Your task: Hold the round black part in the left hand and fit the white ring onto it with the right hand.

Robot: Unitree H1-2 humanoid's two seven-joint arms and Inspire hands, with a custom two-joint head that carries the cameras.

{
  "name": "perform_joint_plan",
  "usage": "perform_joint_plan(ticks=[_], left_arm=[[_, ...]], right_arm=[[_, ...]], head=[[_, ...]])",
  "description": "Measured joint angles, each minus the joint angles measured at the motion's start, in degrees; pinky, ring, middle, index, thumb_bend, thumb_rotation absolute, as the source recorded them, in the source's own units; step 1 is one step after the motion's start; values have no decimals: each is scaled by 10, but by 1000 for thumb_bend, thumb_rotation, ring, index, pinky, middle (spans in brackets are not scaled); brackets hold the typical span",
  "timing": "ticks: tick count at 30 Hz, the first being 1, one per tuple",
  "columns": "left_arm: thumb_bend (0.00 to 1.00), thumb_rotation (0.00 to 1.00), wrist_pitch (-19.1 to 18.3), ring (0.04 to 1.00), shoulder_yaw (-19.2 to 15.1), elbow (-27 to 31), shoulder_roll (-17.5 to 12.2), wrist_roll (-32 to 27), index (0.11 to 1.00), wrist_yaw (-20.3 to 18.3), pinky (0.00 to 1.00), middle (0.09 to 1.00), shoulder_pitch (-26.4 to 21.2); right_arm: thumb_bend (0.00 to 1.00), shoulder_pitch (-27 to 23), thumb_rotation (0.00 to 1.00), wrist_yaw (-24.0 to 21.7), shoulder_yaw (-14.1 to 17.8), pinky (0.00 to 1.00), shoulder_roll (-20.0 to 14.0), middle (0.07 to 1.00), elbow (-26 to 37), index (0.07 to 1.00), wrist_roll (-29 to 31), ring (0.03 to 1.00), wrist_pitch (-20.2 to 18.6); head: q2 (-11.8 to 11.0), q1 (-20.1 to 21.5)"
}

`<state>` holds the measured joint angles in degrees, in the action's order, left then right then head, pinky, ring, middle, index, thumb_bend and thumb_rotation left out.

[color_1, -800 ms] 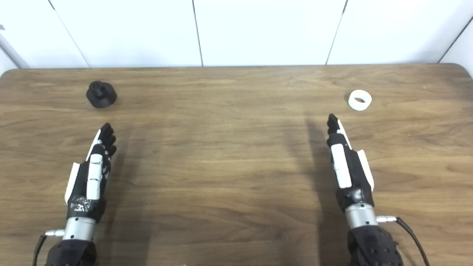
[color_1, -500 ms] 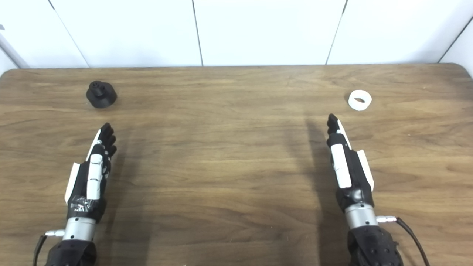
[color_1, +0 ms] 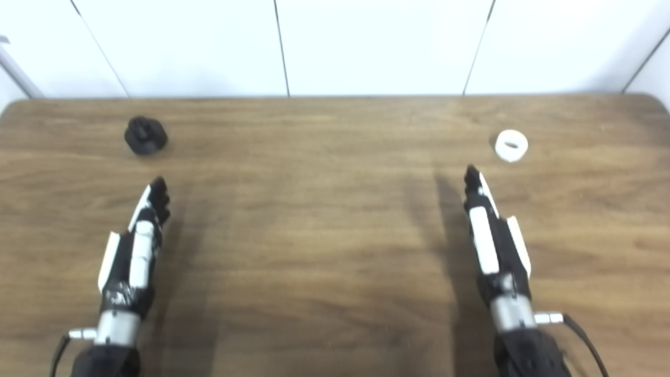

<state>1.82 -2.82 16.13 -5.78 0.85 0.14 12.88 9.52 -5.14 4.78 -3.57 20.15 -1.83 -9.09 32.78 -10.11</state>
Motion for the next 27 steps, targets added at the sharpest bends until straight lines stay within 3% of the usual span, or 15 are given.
perform_joint_plan(ticks=[8,12,21,23,27], left_arm=[[509,902,18,1000,15,-23,3,19,971,17,1000,998,0],[500,898,39,1000,18,-35,4,18,976,17,1000,1000,0],[525,893,43,1000,21,-37,4,18,986,19,1000,1000,-1],[533,842,43,1000,22,-37,4,20,989,19,1000,1000,-1],[561,616,34,997,25,-33,4,62,986,33,1000,996,0]], right_arm=[[465,1,1000,-10,4,1000,-5,1000,-35,1000,13,1000,39],[514,0,1000,-12,5,1000,-5,1000,-45,1000,17,1000,54],[533,0,1000,-12,6,1000,-8,1000,-51,1000,25,1000,62],[533,0,1000,-12,6,1000,-8,1000,-51,999,26,1000,62],[550,0,1000,-12,6,1000,-8,1000,-50,993,25,1000,61]], head=[[-44,-39],[-48,-40],[-50,-41],[-49,-34],[-47,-30]])
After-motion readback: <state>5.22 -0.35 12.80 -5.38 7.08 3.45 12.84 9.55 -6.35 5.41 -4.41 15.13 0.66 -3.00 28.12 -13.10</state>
